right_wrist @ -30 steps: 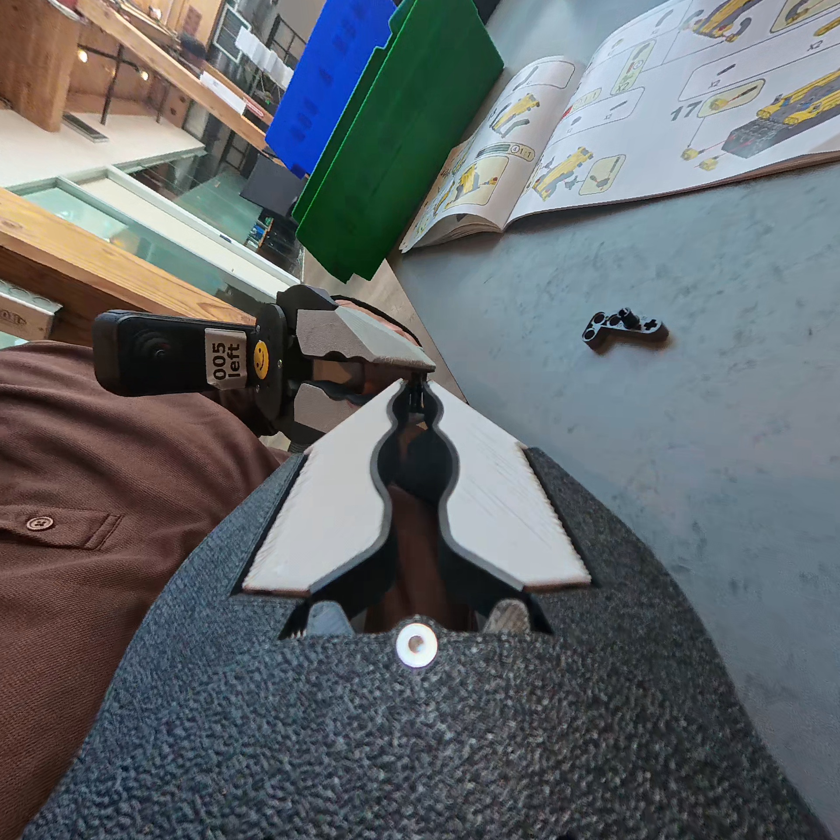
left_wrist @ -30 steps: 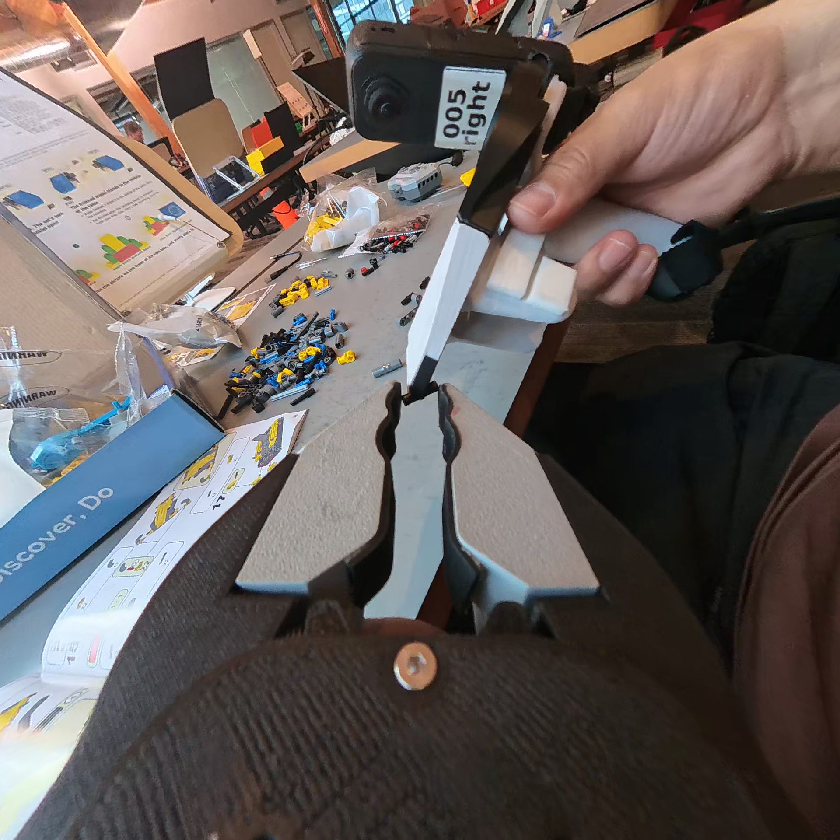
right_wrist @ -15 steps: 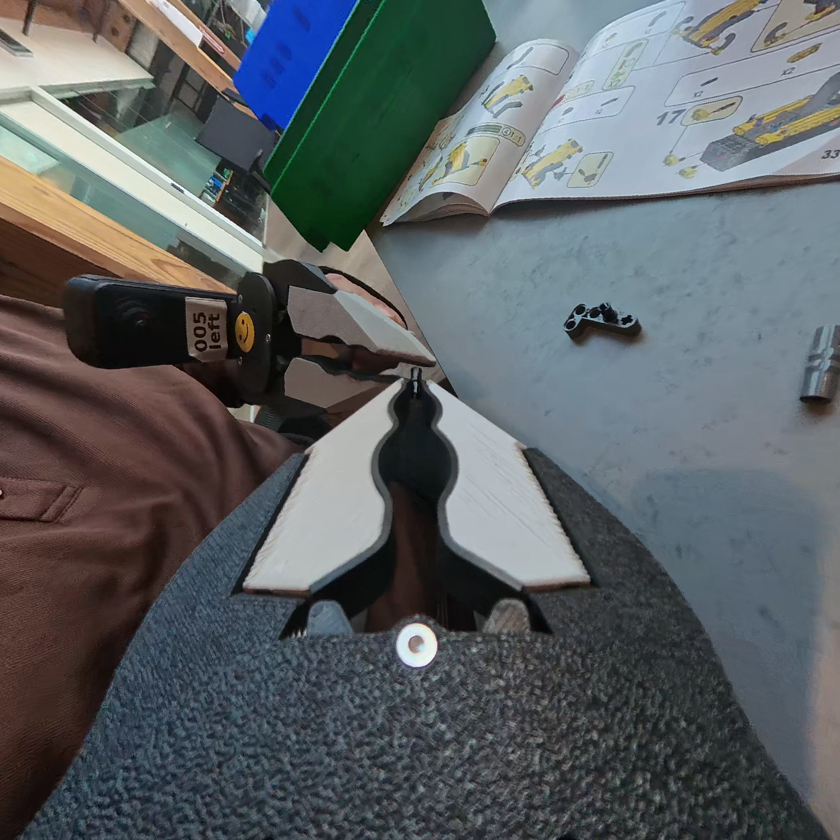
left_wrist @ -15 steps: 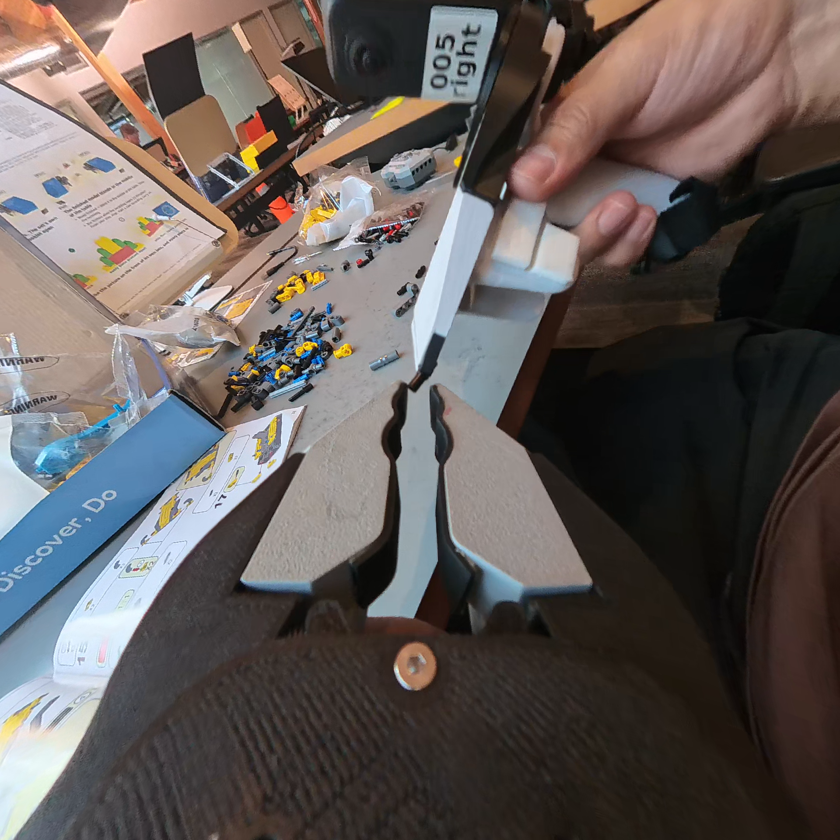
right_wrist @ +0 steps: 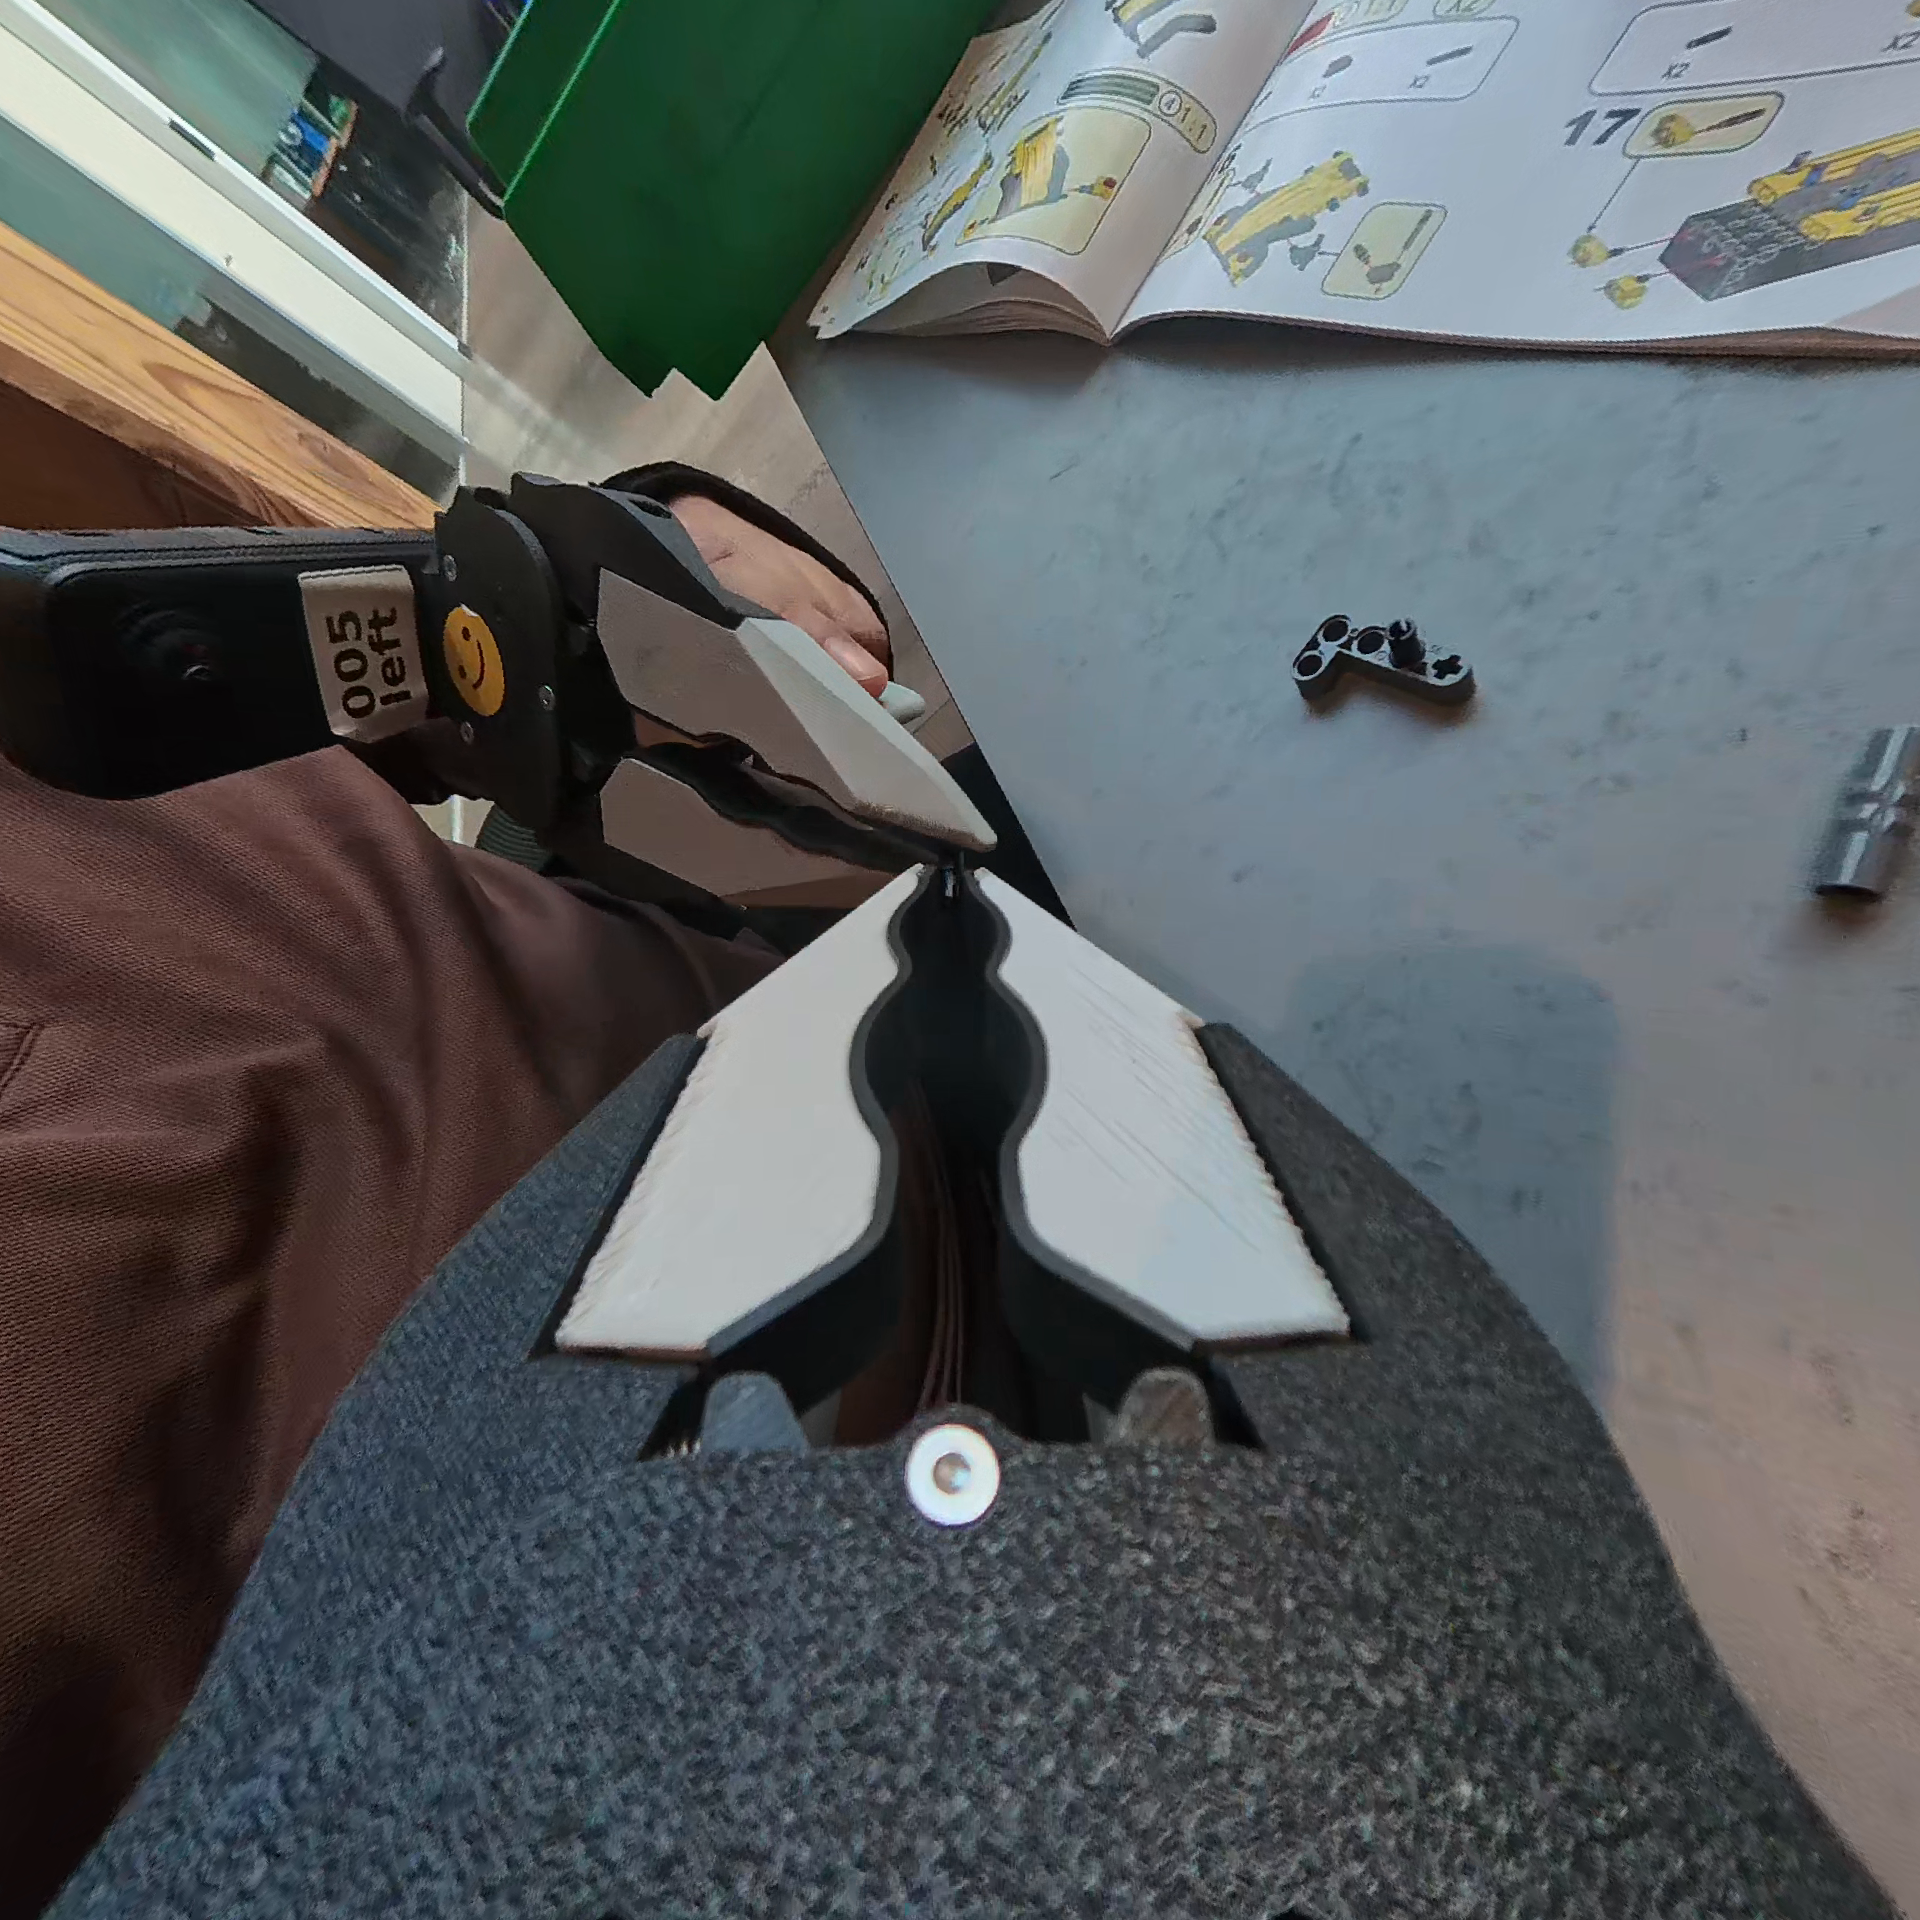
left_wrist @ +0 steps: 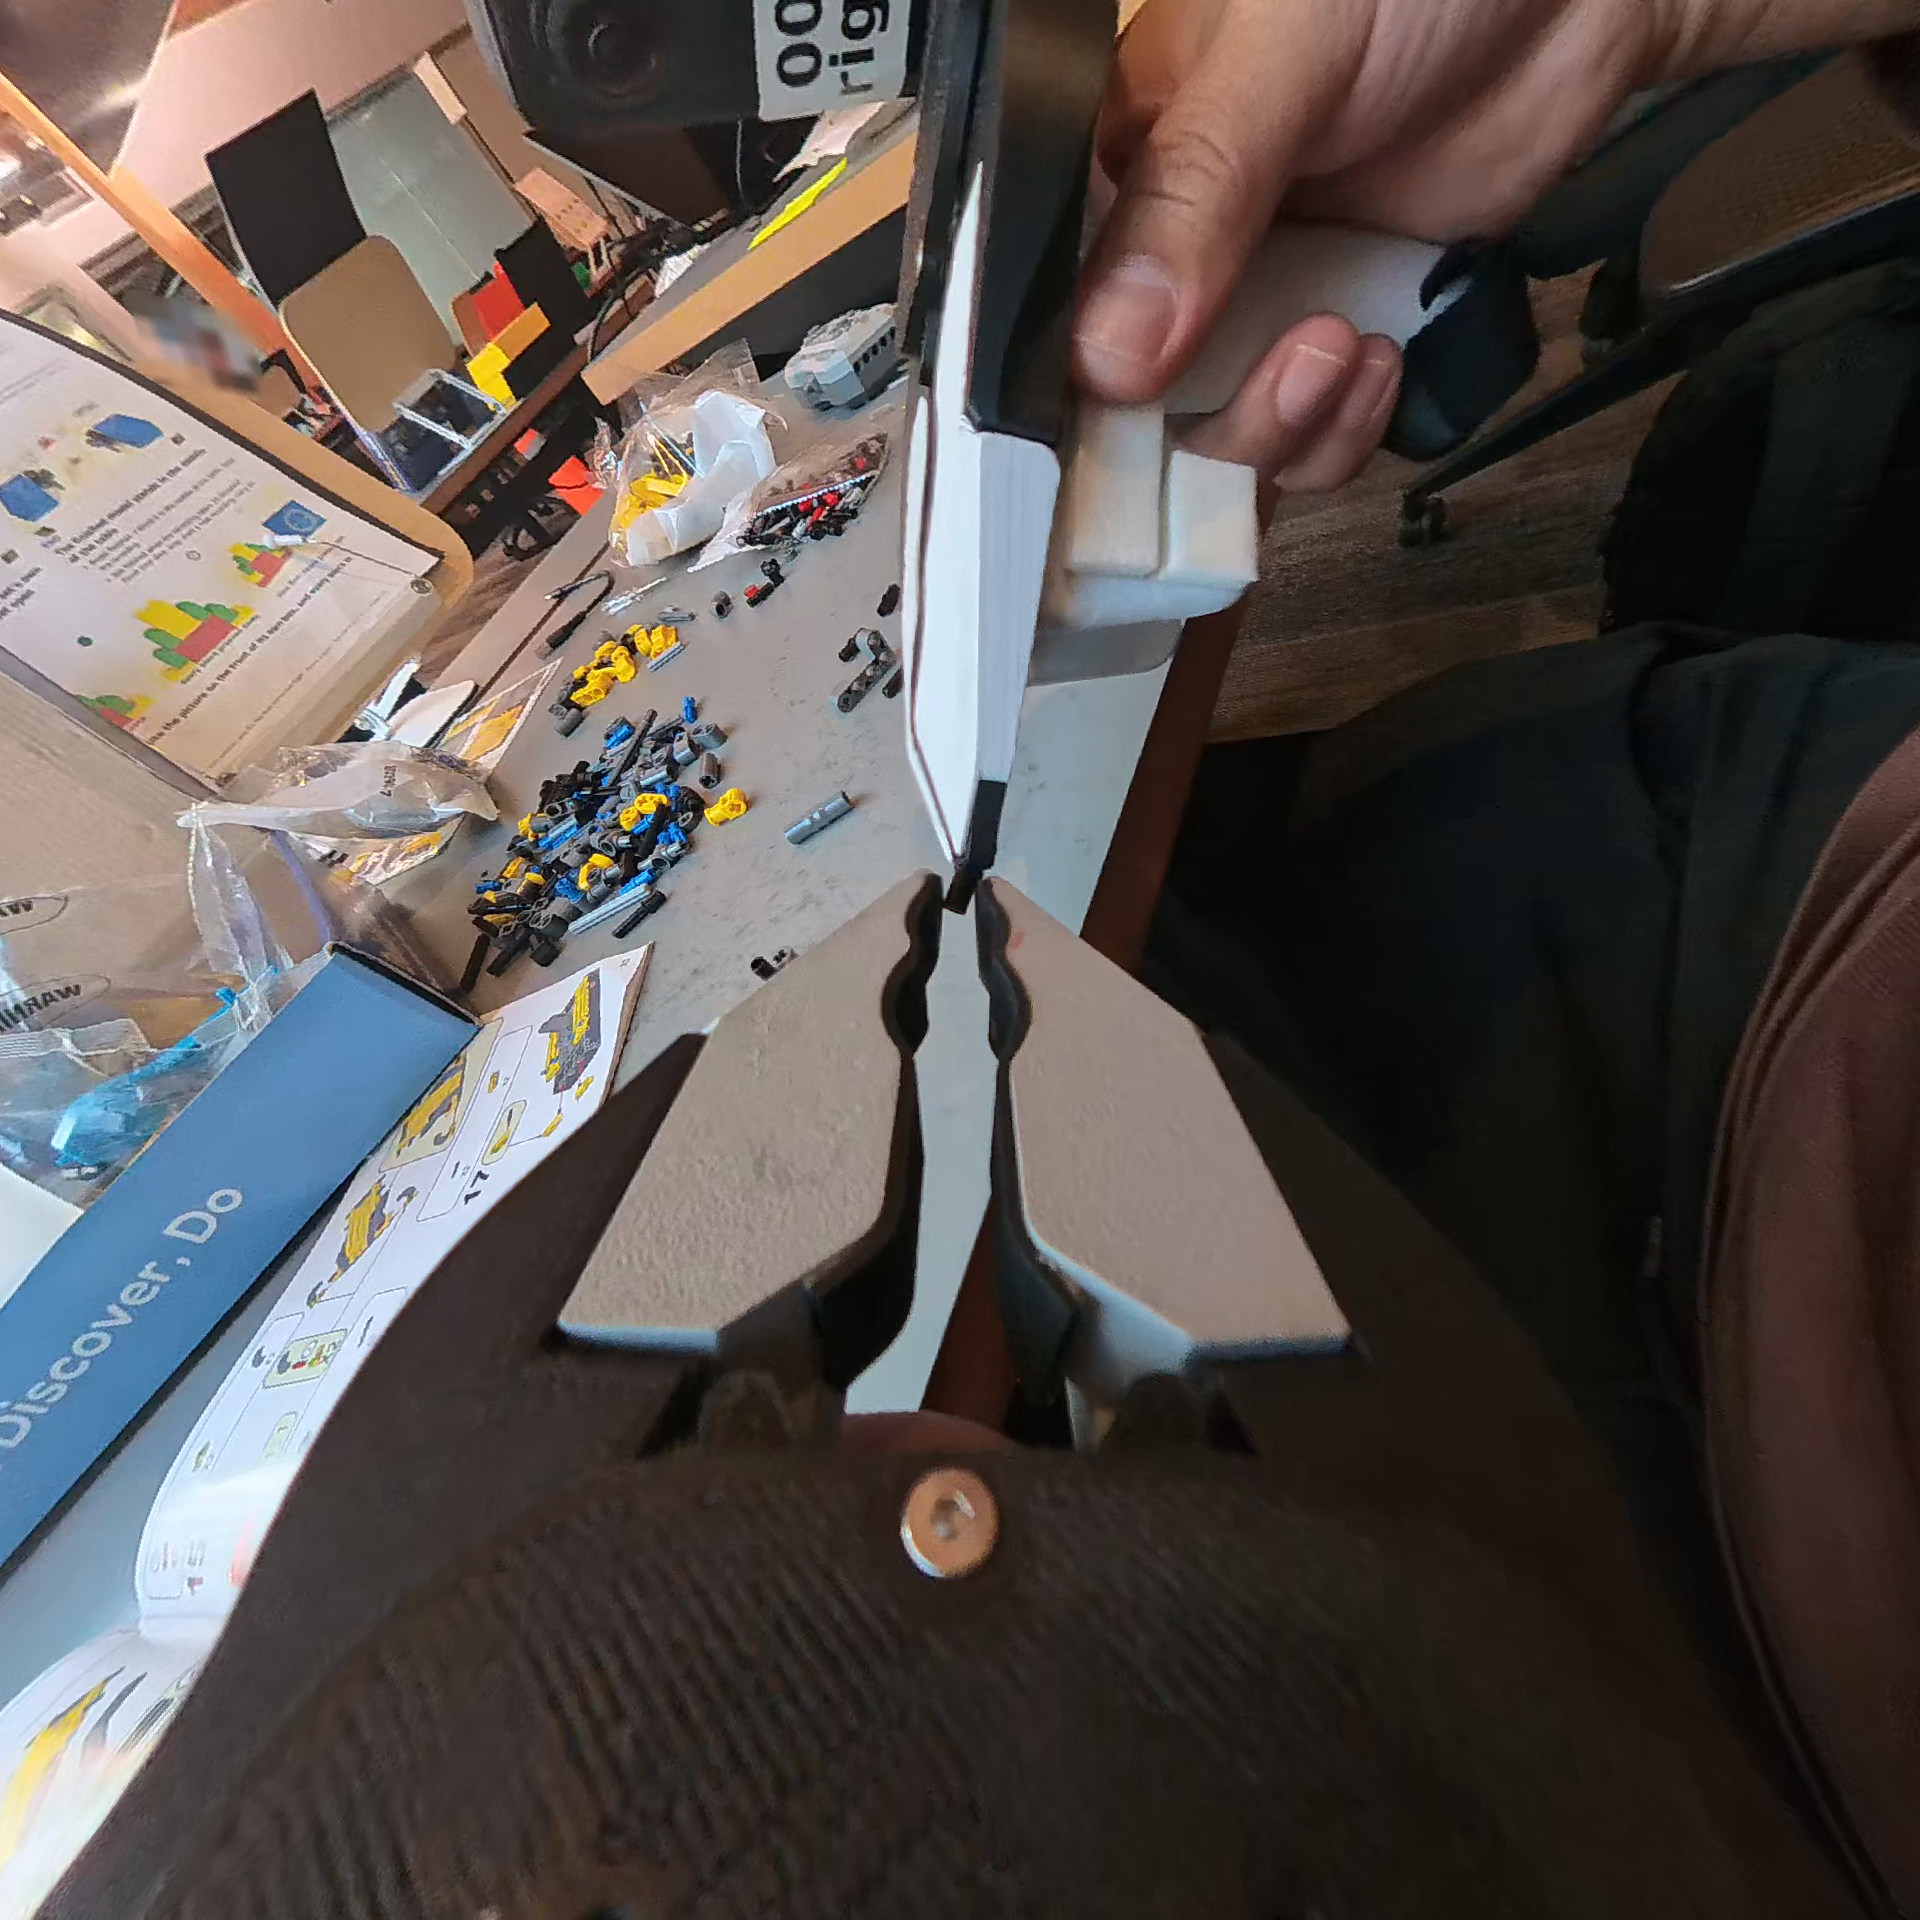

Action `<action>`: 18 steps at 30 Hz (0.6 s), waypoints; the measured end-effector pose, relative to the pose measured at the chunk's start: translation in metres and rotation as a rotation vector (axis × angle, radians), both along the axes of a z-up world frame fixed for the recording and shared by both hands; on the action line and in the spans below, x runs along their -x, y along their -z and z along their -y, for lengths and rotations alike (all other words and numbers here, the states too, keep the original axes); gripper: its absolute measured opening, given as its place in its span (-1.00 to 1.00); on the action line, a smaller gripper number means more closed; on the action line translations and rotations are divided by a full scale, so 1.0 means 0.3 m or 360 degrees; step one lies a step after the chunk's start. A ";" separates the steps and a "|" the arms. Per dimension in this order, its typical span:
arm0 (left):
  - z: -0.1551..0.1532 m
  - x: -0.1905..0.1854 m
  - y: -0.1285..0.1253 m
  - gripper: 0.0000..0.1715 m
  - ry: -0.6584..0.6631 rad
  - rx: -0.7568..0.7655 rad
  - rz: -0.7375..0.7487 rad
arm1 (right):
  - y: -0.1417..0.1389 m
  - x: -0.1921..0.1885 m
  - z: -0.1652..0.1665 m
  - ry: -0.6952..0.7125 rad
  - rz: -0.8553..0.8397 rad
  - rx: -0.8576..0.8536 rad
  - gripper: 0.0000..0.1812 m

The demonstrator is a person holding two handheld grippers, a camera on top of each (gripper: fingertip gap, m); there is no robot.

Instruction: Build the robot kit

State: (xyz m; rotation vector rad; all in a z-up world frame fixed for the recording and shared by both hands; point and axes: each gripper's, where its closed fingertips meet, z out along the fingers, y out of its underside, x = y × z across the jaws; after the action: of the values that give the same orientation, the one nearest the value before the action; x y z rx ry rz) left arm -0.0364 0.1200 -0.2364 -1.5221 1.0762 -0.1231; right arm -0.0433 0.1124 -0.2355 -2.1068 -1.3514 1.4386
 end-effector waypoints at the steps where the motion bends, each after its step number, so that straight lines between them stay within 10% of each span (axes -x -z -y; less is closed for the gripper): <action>1: 0.001 -0.001 0.002 -0.97 0.0008 0.0007 -0.0007 | 0.000 0.000 -0.001 0.0001 -0.0001 0.0003 -0.96; 18: -0.039 0.043 -0.034 -0.98 -0.0070 0.0257 0.0375 | -0.076 0.017 -0.058 0.0165 -0.0258 -0.0319 -0.94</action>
State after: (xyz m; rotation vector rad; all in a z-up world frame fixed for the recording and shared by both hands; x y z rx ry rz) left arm -0.0493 0.1316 -0.2263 -1.6287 0.8609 -0.3574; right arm -0.0483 0.1296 -0.2127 -1.8633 -1.2499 1.3401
